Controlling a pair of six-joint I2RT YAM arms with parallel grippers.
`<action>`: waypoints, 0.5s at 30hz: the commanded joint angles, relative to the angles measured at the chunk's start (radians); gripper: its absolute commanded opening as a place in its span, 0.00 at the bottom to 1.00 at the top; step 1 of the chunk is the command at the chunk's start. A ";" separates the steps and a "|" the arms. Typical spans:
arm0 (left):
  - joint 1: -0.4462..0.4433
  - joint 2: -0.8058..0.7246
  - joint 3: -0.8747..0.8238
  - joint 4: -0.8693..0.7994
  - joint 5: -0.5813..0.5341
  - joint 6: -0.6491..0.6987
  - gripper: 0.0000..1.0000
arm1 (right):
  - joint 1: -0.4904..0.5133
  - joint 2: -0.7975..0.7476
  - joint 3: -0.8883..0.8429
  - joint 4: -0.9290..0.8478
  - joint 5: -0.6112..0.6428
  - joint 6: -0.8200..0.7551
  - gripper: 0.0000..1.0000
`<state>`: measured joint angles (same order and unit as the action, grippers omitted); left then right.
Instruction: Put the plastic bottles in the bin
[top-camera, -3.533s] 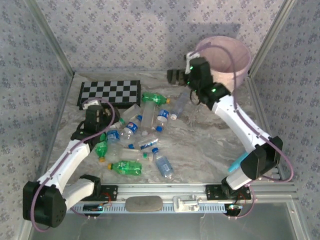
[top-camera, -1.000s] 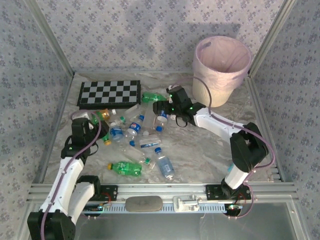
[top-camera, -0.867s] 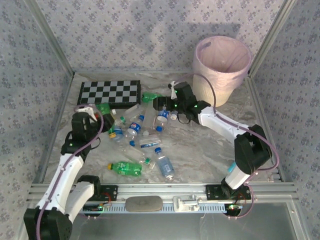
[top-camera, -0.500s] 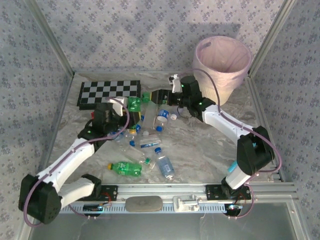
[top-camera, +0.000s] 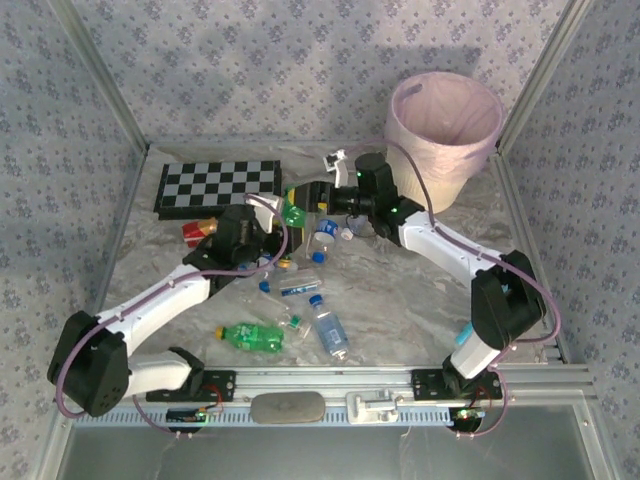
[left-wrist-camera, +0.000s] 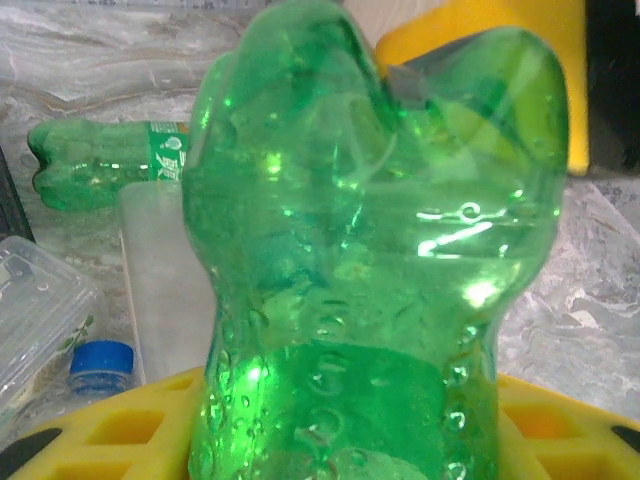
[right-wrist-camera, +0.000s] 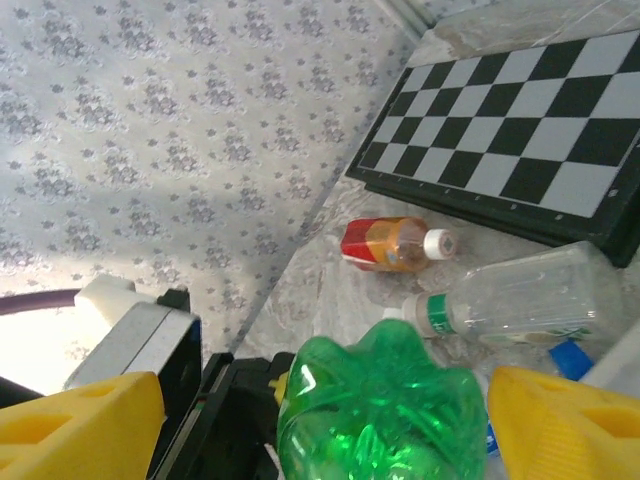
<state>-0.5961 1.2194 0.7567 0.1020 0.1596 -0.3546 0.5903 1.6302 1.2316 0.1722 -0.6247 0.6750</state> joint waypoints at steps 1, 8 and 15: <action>-0.001 -0.013 0.021 0.073 -0.002 -0.018 0.40 | 0.009 0.036 0.004 0.017 -0.048 0.018 0.83; -0.002 -0.044 0.019 0.103 0.024 -0.043 0.40 | 0.017 0.077 0.024 0.010 -0.058 0.014 0.83; -0.003 -0.054 0.019 0.107 0.052 -0.055 0.40 | 0.023 0.100 0.025 0.035 -0.063 0.020 0.80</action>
<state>-0.5957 1.1999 0.7563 0.1349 0.1680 -0.4011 0.6079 1.7088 1.2369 0.2043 -0.6785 0.6899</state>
